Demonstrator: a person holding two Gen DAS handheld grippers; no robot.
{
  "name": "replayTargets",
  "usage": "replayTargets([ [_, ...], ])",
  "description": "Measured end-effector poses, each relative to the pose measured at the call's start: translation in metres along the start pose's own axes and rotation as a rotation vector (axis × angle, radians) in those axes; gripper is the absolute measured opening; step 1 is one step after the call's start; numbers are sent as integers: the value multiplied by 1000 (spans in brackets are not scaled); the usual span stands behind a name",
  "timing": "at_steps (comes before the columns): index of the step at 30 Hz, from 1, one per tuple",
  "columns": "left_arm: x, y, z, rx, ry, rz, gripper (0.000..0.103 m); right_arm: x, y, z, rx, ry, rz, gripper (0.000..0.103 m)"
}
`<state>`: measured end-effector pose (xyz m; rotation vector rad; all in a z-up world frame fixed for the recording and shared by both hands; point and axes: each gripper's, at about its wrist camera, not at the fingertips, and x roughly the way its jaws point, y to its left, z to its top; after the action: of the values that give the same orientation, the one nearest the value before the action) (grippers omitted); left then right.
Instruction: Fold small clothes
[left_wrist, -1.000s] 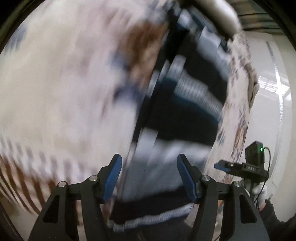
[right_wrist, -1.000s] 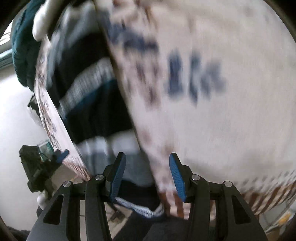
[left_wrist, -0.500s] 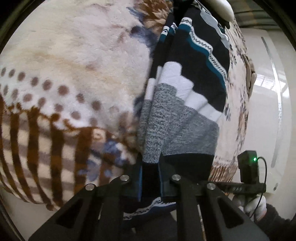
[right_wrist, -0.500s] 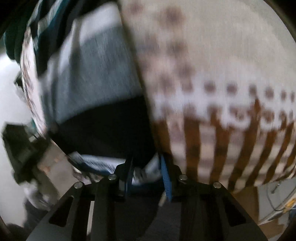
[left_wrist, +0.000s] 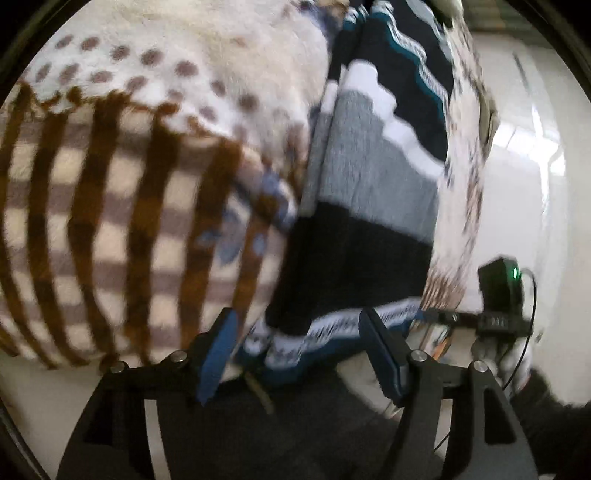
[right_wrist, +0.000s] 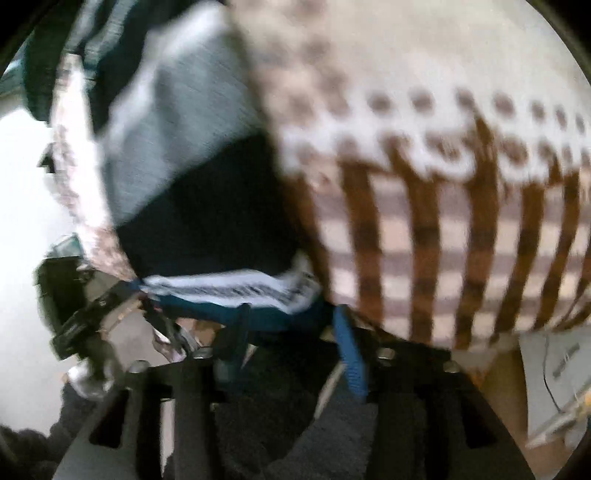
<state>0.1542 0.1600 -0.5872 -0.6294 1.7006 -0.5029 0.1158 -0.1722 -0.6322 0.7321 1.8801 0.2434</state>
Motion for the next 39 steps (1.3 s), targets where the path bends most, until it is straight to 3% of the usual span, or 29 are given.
replayTargets([
  [1,7,1,5,-5,1,-23,67,2,-2,4,-14,-4,-3,74],
  [5,40,-9,17,50,34,22,68,34,-12,16,-26,3,-7,74],
  [9,48,-15,16,79,25,67,69,37,-16,8,-8,-38,33,75],
  [11,46,-19,14,66,30,57,68,32,-14,5,23,-48,86,67],
  [12,47,-24,11,68,29,53,67,31,-14,1,30,-43,100,48],
  [13,45,-27,8,74,23,43,48,28,-18,-4,35,-48,97,37],
  [14,43,-28,6,67,27,49,15,27,-18,-9,46,-58,106,33],
  [15,45,-29,5,54,32,38,12,28,-14,-14,62,-64,119,21],
  [16,41,-26,4,19,30,4,12,27,-12,-21,81,-70,137,15],
  [21,14,-32,1,-101,11,-119,10,-7,-6,-36,148,-116,228,11],
  [27,-50,-71,14,-62,-79,-167,10,-76,25,-37,130,-207,313,9],
  [33,-87,-119,88,-25,-203,-265,10,-154,63,18,83,-338,326,9],
  [39,-94,-159,198,-15,-320,-311,10,-223,98,137,45,-455,340,9],
])
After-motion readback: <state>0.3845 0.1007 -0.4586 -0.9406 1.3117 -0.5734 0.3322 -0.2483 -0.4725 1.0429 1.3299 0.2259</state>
